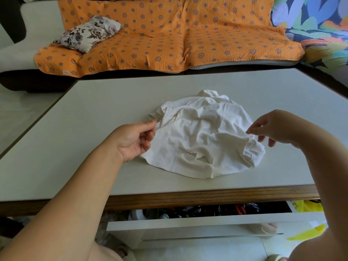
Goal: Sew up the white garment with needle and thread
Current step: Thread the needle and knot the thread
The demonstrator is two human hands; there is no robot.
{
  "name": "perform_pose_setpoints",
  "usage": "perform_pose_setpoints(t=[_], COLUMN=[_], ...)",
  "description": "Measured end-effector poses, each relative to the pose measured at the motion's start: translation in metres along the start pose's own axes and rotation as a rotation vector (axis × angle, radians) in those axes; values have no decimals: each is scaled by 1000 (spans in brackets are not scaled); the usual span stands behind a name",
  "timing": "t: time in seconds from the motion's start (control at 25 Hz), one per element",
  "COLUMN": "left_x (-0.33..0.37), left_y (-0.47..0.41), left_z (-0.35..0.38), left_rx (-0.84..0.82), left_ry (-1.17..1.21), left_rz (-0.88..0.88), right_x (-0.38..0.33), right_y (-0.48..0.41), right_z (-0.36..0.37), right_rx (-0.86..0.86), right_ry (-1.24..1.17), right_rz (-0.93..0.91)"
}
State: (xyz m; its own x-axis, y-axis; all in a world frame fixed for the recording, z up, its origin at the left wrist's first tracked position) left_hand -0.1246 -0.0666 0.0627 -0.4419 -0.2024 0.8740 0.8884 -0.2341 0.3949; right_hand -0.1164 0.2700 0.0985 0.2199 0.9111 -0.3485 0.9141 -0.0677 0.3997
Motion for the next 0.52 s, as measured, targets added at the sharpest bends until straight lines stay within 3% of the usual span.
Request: perform_pose_setpoints(t=[0.08,0.12,0.16,0.2,0.28,0.36,0.44,0.52], left_x=[1,1,1,1,0,0,-1,-1], left_y=[3,4,7,10,14,17,19,18], left_z=[1,3,6,10,18,27,32,30], left_rx=[-28,-54,-81,-104,-155,-212,-237,-222], left_ry=[-81,-137,-193,-247,-329,-398,-458,-499], left_rz=[13,18,21,22,16,13,26,43], right_x=[2,-2,-10,-21,-55,-82,-95,-98], right_y=[-5,0,7,13,25,29,27,24], right_z=[-7,-11,-11,-7,15,45,64,67], right_rx=[214,380,497,480,145,-197,-378,-454], right_ry=[101,31,-142,-359,-660,-669,-614,-587], right_rz=[-31,-99,-209,-339,-581,-700,-690,-637])
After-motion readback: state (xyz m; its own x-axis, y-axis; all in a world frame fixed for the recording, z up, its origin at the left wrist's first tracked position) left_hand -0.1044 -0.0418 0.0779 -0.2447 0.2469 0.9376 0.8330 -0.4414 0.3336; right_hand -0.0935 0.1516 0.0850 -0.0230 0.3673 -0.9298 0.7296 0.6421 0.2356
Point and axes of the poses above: each hand's wrist, its own y-axis away from the middle knuckle, its own z-axis out of the palm, x = y × z, the point moved 2 cm from there along -y, towards the middle knuckle, and after that the axes turned 11 degrees about -x, right-handed, at the moved point
